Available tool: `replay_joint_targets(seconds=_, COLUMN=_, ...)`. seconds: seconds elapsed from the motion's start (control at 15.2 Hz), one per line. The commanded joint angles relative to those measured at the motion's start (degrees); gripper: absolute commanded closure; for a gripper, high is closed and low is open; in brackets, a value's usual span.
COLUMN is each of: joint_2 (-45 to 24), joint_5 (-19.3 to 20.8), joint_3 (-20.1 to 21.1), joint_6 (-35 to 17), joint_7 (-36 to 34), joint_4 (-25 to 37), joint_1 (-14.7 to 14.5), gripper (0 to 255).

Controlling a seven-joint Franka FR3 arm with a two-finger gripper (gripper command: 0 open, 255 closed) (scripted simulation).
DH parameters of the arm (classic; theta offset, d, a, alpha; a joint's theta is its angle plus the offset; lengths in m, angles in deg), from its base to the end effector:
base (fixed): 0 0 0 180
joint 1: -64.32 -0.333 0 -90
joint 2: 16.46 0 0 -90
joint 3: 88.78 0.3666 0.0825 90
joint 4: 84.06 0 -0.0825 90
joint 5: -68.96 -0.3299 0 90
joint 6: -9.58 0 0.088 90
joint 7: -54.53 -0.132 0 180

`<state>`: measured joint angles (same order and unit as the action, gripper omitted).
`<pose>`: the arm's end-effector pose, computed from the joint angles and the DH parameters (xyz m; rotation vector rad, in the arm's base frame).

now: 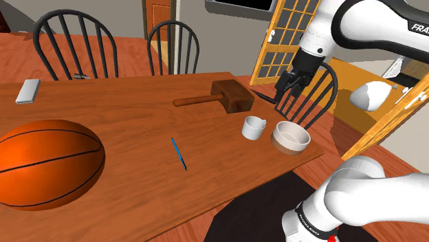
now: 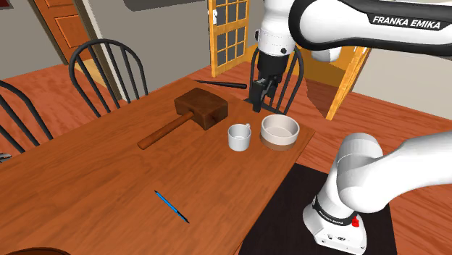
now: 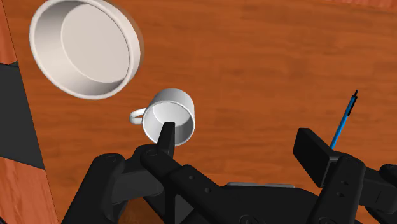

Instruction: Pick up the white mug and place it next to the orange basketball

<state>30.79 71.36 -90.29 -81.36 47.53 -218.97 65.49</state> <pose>0.2079 -0.0188 0.6115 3.1100 -0.2517 0.0904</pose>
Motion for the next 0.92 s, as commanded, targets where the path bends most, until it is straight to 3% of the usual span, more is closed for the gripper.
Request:
replay_joint_targets(seconds=0.0, joint_2=0.0, joint_5=0.0, joint_3=0.0, joint_6=0.0, joint_7=0.0, joint_4=0.0, joint_1=0.0, gripper=0)
replay_joint_targets(seconds=0.86, joint_2=-16.2, joint_5=2.6, joint_3=-2.1, joint_6=-26.6, joint_7=-0.8, joint_4=-11.0, joint_1=1.9, gripper=0)
